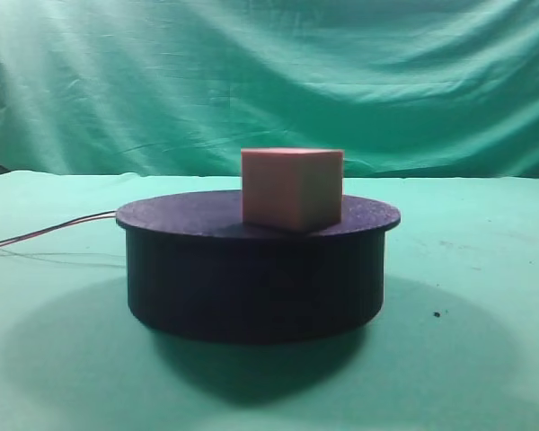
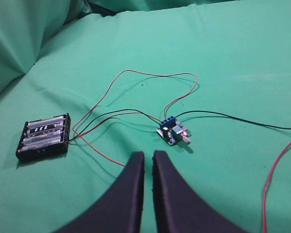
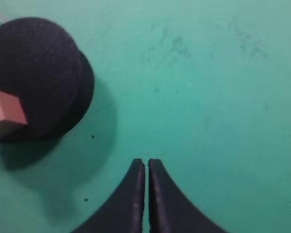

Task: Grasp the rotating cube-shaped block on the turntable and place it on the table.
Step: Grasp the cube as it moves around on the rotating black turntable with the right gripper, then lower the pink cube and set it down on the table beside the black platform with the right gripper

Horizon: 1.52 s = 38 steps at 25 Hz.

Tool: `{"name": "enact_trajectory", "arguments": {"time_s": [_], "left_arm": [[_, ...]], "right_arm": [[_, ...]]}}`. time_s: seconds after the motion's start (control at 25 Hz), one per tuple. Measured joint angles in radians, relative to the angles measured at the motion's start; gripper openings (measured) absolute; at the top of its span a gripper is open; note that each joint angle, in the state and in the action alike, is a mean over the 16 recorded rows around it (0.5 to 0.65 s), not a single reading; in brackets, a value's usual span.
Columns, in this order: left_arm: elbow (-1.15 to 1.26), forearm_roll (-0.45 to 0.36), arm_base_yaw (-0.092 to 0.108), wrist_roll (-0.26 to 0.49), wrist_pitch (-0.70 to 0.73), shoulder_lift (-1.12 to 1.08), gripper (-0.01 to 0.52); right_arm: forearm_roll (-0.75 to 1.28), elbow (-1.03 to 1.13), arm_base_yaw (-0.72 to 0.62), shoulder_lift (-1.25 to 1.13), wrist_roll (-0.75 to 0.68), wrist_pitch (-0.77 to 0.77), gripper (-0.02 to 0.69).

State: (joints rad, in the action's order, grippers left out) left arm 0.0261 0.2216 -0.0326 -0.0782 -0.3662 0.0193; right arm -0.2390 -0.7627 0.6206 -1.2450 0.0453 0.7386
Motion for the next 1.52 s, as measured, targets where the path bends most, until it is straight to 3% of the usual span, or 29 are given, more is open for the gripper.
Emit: {"name": "enact_trajectory", "arguments": {"time_s": [0.28, 0.44, 0.72, 1.04, 1.52], "left_arm": [[0.000, 0.000, 0.000, 0.000, 0.000, 0.000, 0.000], [0.000, 0.000, 0.000, 0.000, 0.000, 0.000, 0.000], [0.000, 0.000, 0.000, 0.000, 0.000, 0.000, 0.000], [0.000, 0.000, 0.000, 0.000, 0.000, 0.000, 0.000], [0.000, 0.000, 0.000, 0.000, 0.000, 0.000, 0.000]], "right_arm": [[-0.009, -0.148, 0.035, -0.192, 0.019, 0.049, 0.511], [-0.018, -0.194, 0.036, -0.278, 0.042, 0.052, 0.574], [-0.003, -0.240, 0.036, -0.366, 0.071, 0.042, 0.422], [0.139, -0.253, 0.011, -0.304, -0.023, 0.073, 0.249], [0.203, -0.050, -0.075, -0.240, -0.095, -0.030, 0.259]]}}
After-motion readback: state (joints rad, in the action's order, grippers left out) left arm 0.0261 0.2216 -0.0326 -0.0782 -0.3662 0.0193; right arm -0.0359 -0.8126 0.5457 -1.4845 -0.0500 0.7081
